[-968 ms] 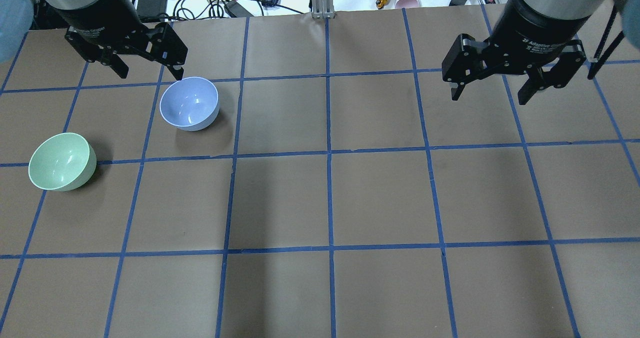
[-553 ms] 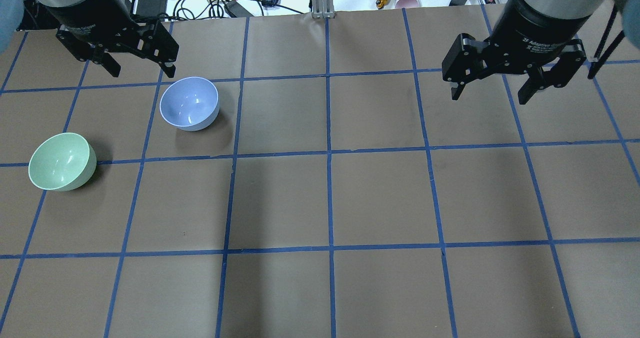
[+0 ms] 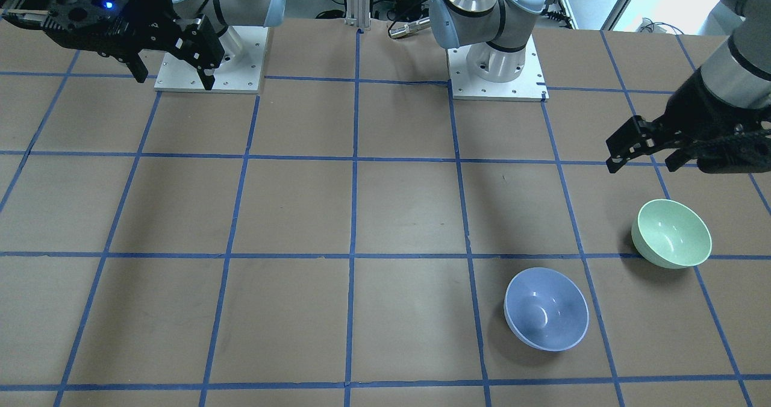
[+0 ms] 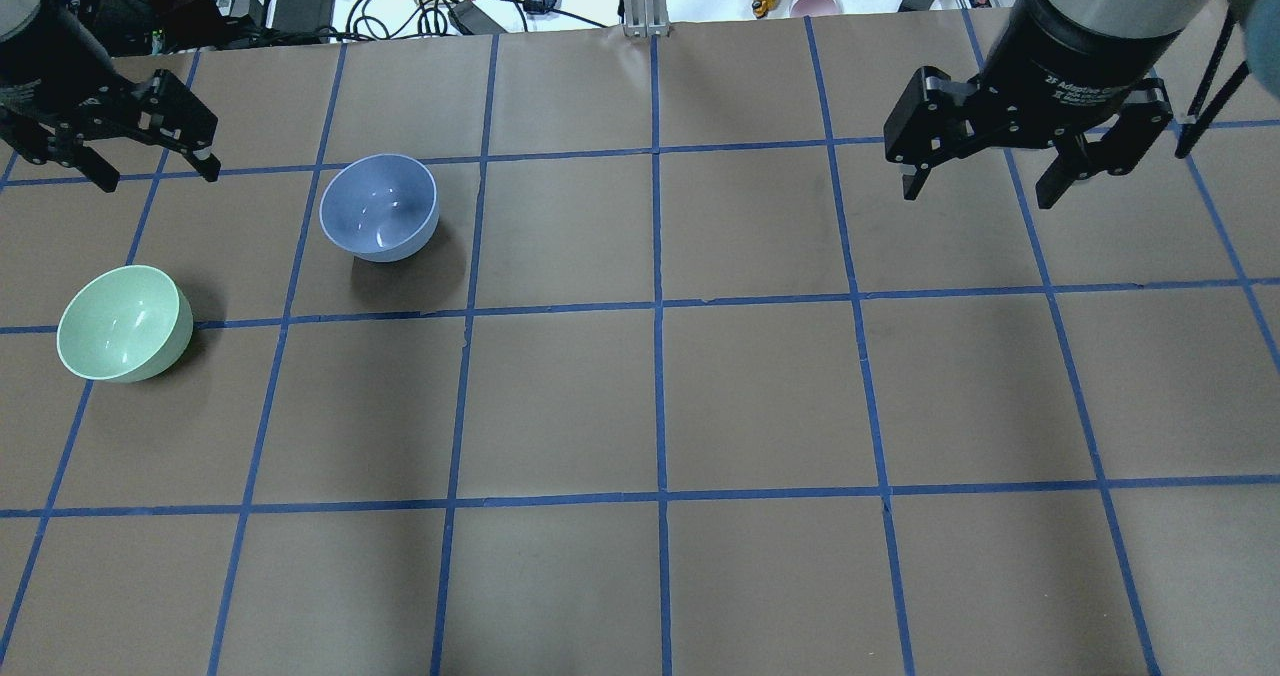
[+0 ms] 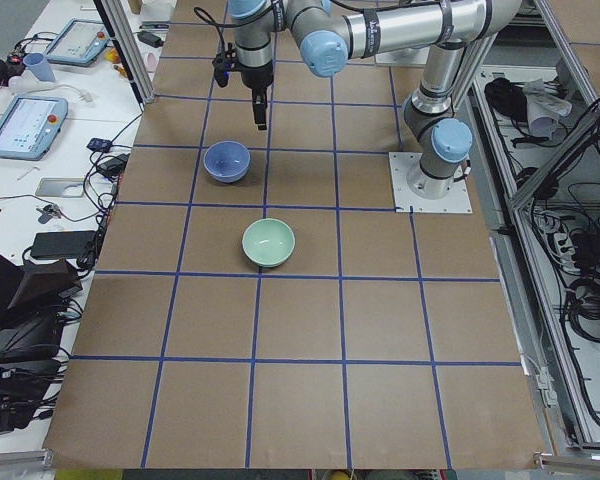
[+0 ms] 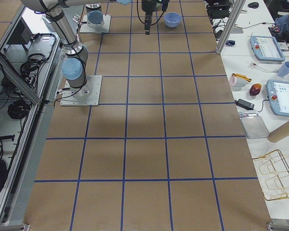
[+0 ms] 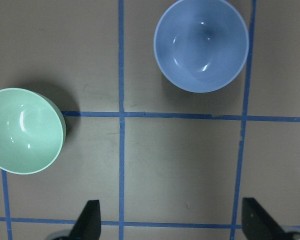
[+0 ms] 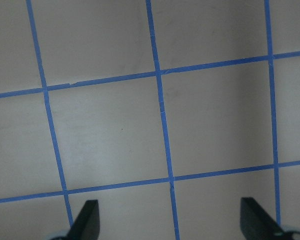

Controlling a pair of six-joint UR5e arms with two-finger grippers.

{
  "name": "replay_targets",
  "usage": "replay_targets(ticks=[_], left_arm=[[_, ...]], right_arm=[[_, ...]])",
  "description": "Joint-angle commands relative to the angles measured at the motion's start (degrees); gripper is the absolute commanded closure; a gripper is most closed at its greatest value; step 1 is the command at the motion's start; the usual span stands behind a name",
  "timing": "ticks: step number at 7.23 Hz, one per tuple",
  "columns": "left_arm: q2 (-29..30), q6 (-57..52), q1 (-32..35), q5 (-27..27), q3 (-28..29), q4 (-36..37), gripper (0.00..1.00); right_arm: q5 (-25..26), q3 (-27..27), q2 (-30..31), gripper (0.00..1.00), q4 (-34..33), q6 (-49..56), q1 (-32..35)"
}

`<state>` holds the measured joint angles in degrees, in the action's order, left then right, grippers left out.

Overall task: Stack green bowl on blue bowl
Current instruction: 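Move the left gripper down to the rim of the pale green bowl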

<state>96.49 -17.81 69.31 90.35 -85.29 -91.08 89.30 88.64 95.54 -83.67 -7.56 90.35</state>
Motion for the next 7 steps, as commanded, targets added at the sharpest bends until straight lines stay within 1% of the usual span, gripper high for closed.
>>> replay_targets(ticks=[1, 2, 3, 4, 5, 6, 7], left_arm=[[2.81, -7.30, -5.31, 0.18, -1.62, 1.68, 0.00], [3.78, -11.24, -8.28, 0.18, -1.80, 3.52, 0.00], [4.92, -15.72, -12.57, 0.09, -2.15, 3.54, 0.00], [6.50, -21.68, -15.49, -0.35, -2.51, 3.80, 0.00], [9.65, -25.14, -17.17, -0.35, -4.86, 8.85, 0.00], [11.59, -30.39, -19.28, -0.26, -7.93, 17.17, 0.00], [13.01, -32.79, -21.04, -0.44, -8.22, 19.17, 0.00]], right_arm=[[0.00, 0.04, 0.00, 0.00, 0.00, 0.00, 0.00], [0.00, -0.04, 0.00, 0.00, 0.00, 0.00, 0.00], [0.00, 0.04, 0.00, 0.00, 0.00, 0.00, 0.00], [0.00, 0.04, 0.00, 0.00, 0.08, 0.00, 0.00], [0.00, 0.04, 0.00, 0.00, 0.08, 0.00, 0.00], [0.00, -0.04, 0.00, 0.00, 0.00, 0.00, 0.00], [0.00, 0.04, 0.00, 0.00, 0.00, 0.00, 0.00]])
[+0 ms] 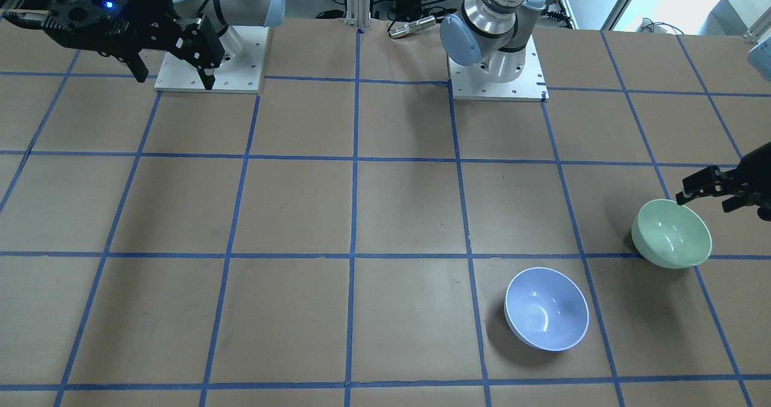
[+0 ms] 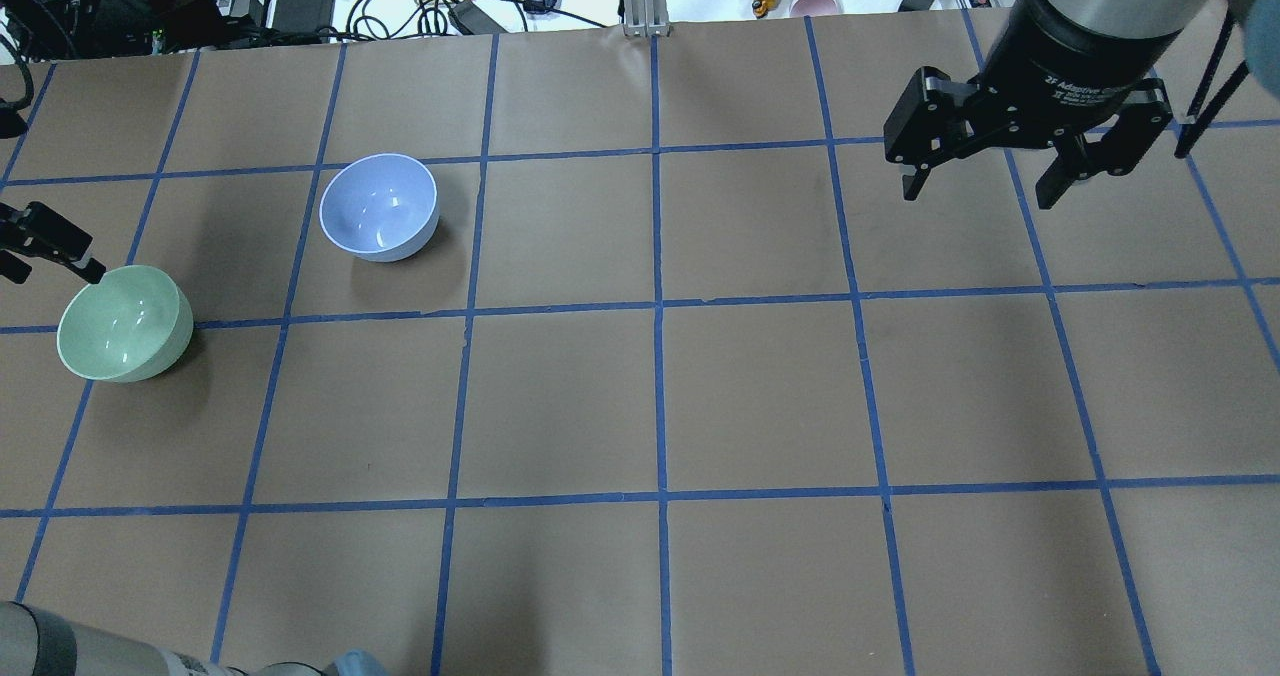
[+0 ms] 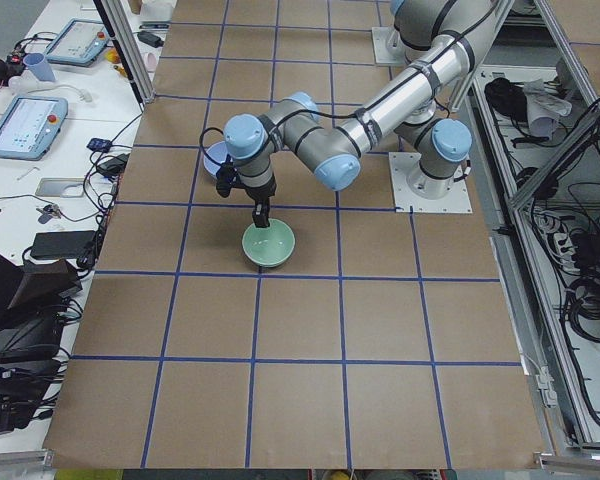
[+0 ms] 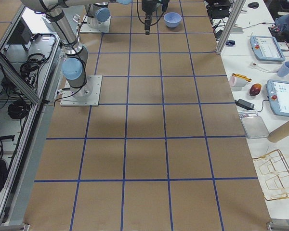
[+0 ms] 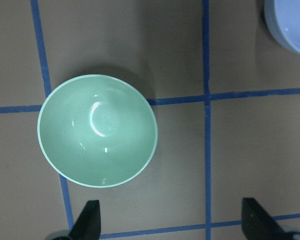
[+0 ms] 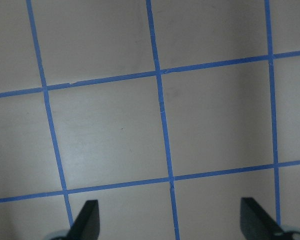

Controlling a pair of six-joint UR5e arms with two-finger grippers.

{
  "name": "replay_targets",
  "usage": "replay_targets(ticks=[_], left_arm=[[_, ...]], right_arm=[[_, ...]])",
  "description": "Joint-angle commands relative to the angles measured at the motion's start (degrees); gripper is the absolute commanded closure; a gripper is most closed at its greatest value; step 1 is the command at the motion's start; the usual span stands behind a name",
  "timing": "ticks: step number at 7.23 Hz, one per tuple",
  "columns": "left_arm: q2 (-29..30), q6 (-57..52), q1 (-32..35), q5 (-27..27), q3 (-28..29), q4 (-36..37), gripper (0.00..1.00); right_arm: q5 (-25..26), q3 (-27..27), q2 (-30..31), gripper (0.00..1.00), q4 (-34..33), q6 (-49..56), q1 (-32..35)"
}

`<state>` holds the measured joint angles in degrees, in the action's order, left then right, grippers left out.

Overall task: Stack green bowl on blue bowl
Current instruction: 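Move the left gripper down to the rim of the pale green bowl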

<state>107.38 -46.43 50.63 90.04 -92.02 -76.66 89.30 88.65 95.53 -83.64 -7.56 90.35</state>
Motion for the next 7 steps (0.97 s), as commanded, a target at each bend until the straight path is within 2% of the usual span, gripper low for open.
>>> replay_targets(ticks=[1, 2, 4, 7], left_arm=[[3.70, -4.45, -2.99, -0.21, -1.49, 6.77, 0.00], [5.28, -5.67, -3.25, -0.21, -1.84, 10.18, 0.00], [7.83, -5.69, -6.06, -1.26, -1.32, 10.48, 0.00], [12.32, -5.25, -6.16, -3.64, -1.14, 13.38, 0.00]], right_arm=[[0.00, 0.03, 0.00, 0.00, -0.03, 0.00, 0.00], [0.00, 0.03, 0.00, 0.00, 0.06, 0.00, 0.00], [0.00, -0.06, 0.00, 0.00, 0.06, 0.00, 0.00], [0.00, -0.06, 0.00, 0.00, 0.06, 0.00, 0.00]])
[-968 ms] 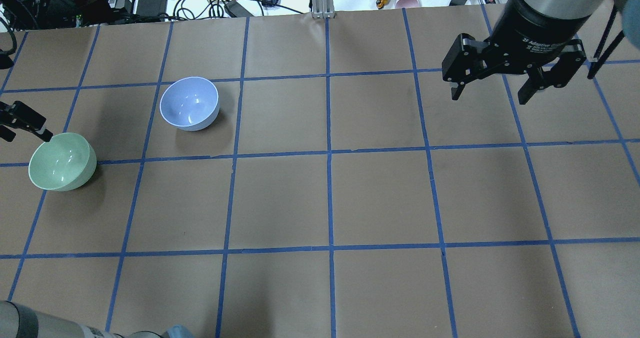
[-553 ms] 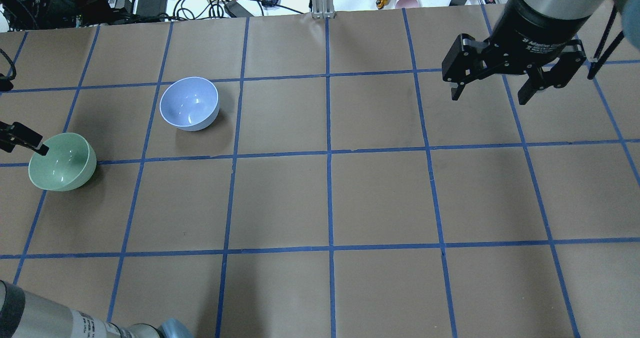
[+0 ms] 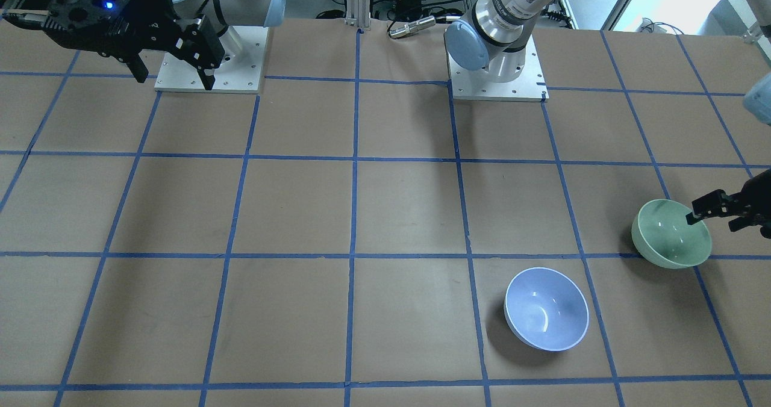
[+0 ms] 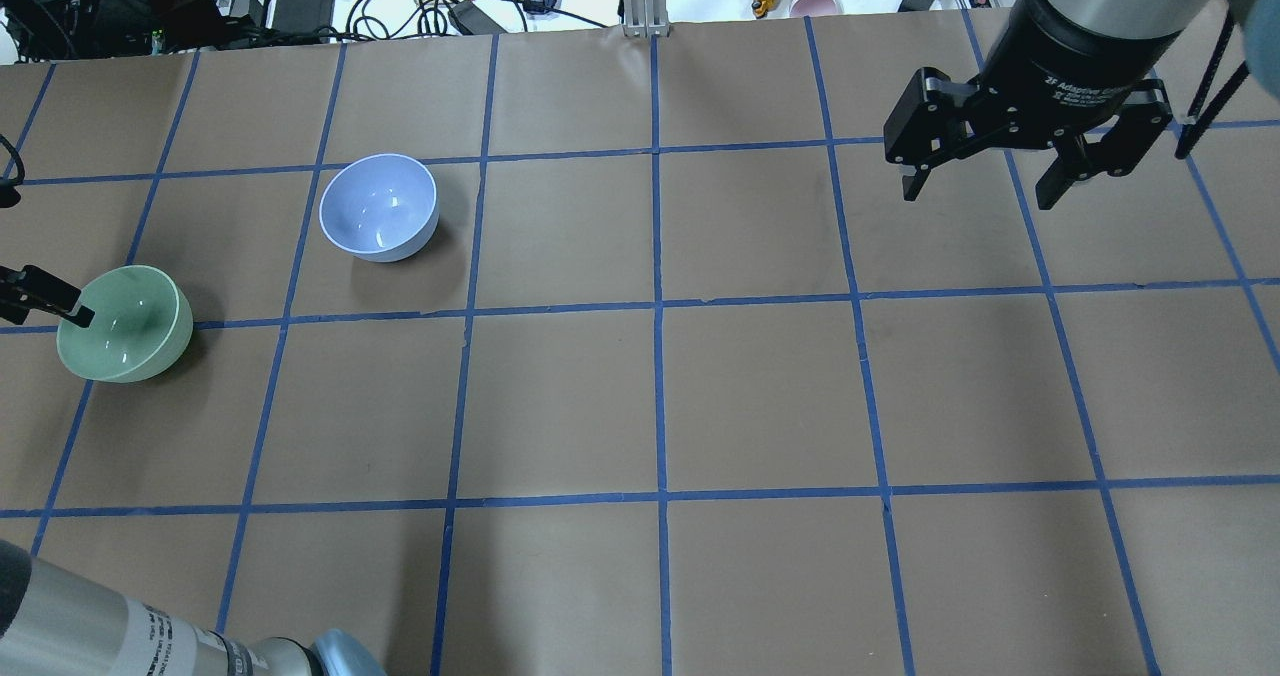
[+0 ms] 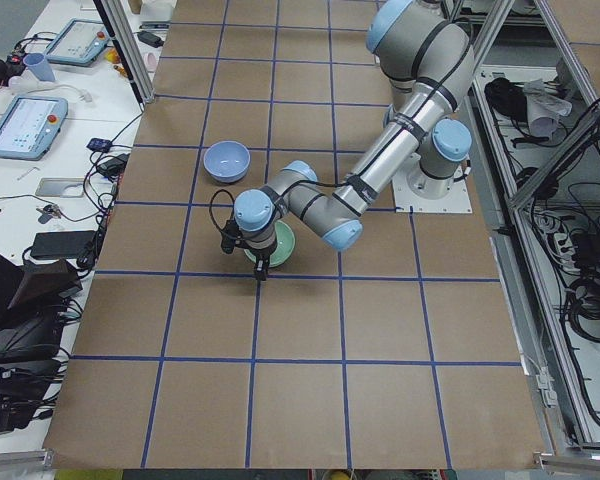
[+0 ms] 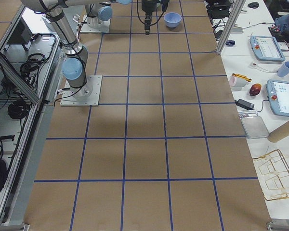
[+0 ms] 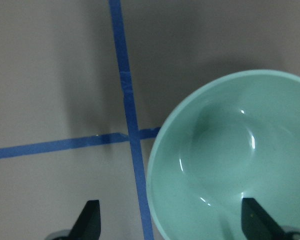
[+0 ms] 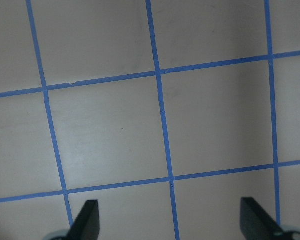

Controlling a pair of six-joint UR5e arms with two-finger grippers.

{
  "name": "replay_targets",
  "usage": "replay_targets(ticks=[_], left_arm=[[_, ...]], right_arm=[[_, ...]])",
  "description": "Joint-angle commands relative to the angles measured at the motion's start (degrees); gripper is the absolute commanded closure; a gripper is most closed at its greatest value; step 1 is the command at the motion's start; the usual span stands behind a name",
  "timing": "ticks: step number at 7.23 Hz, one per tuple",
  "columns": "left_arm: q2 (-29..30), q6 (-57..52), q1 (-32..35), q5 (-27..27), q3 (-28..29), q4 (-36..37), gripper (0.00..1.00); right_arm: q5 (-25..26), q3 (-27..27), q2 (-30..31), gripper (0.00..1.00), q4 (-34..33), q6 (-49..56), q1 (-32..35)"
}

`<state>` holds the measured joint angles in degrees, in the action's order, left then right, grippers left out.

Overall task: Stack green bowl on blue bowl
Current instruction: 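Move the left gripper down to the rim of the pale green bowl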

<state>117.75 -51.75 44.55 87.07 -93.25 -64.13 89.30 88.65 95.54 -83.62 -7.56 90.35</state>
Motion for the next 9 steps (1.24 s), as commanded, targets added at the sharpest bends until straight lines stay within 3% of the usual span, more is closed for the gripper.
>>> replay_targets(ticks=[1, 2, 5, 6, 8, 9], left_arm=[[2.83, -0.28, -0.07, -0.50, 0.00, 0.76, 0.00], [3.36, -0.37, -0.07, -0.50, 0.09, 0.76, 0.00], [3.45, -0.29, -0.07, -0.41, 0.00, 0.59, 0.34], [3.45, -0.55, -0.07, -0.58, 0.09, 0.50, 0.47], [3.45, -0.81, -0.07, -0.67, 0.09, 0.32, 0.87], [3.54, -0.46, -0.07, -0.67, 0.09, 0.32, 1.00]], right_arm=[[0.00, 0.03, 0.00, 0.00, -0.05, 0.00, 0.00], [0.00, -0.06, 0.00, 0.00, 0.04, 0.00, 0.00], [0.00, 0.03, 0.00, 0.00, -0.05, 0.00, 0.00], [0.00, 0.03, 0.00, 0.00, -0.05, 0.00, 0.00], [0.00, 0.03, 0.00, 0.00, -0.05, 0.00, 0.00], [0.00, -0.06, 0.00, 0.00, -0.05, 0.00, 0.00]])
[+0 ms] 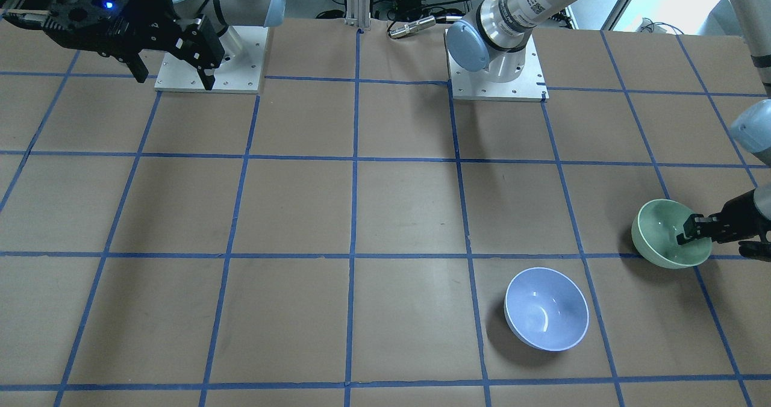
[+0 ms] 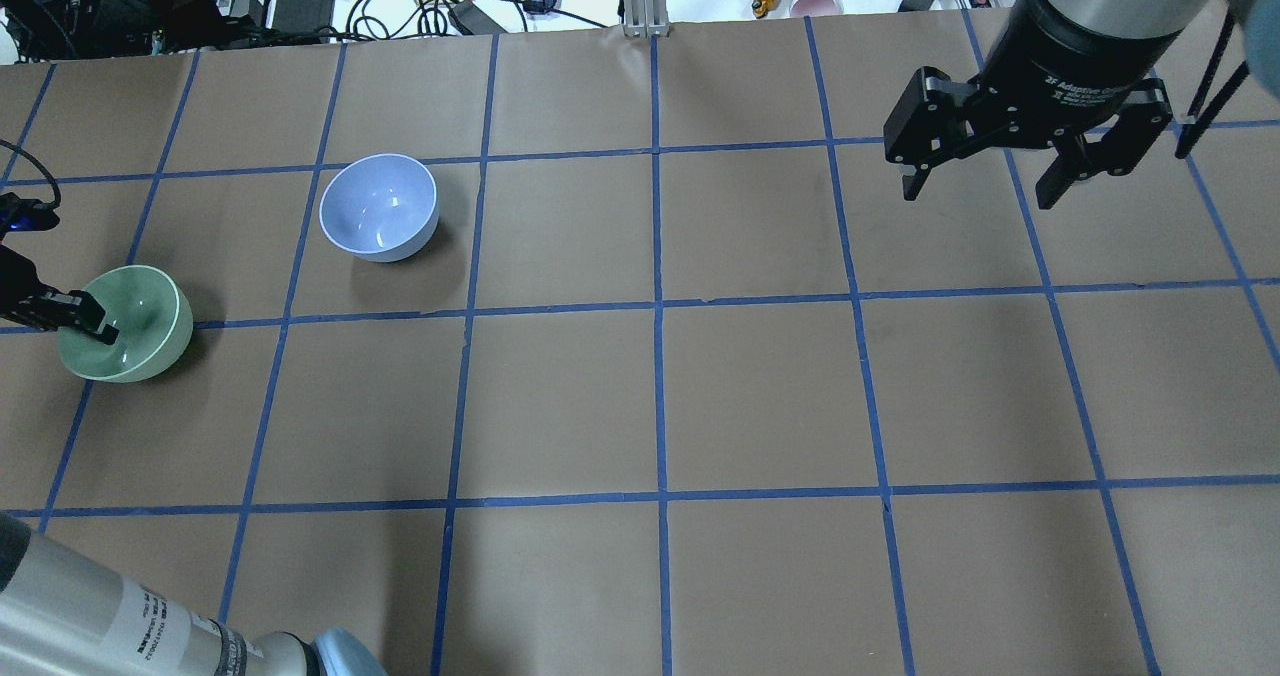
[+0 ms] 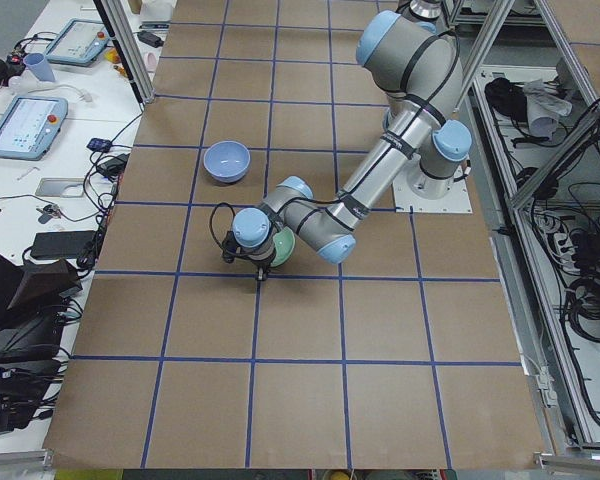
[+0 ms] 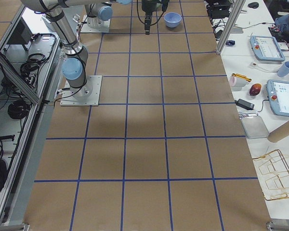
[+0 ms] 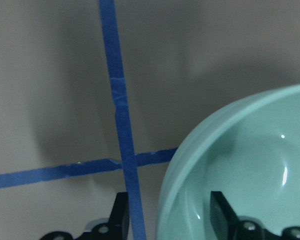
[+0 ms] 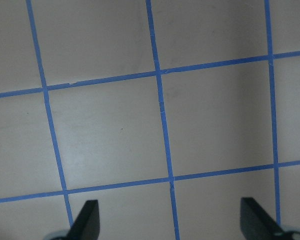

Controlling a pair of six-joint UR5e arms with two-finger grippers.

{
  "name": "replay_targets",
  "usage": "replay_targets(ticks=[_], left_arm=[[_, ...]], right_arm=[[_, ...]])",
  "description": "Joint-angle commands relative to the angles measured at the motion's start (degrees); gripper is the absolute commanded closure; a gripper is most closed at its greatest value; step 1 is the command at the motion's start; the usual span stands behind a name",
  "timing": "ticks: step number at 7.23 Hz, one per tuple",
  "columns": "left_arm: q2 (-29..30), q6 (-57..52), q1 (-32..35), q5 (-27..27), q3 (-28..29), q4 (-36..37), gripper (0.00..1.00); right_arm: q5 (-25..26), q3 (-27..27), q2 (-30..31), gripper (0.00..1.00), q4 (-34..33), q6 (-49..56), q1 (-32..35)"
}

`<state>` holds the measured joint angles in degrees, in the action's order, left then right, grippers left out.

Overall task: Stack green bowl on blue bowl
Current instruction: 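Close the left gripper on the green bowl's rim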

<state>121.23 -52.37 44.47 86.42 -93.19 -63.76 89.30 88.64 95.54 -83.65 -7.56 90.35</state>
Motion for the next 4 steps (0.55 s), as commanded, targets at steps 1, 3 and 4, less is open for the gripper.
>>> replay_targets(ticks=[1, 3, 4], left_arm=[[-0.03, 0.17, 0.09, -0.11, 0.03, -0.22, 1.00], [-0.38, 0.25, 0.09, -0.20, 0.20, -0.49, 1.00], [-0.73, 0.51, 0.18, -0.20, 0.29, -1.53, 1.00]], right_arm=[[0.00, -0.05, 0.00, 0.00, 0.06, 0.00, 0.00], [0.00, -0.05, 0.00, 0.00, 0.06, 0.00, 0.00], [0.00, -0.05, 0.00, 0.00, -0.02, -0.09, 0.00]])
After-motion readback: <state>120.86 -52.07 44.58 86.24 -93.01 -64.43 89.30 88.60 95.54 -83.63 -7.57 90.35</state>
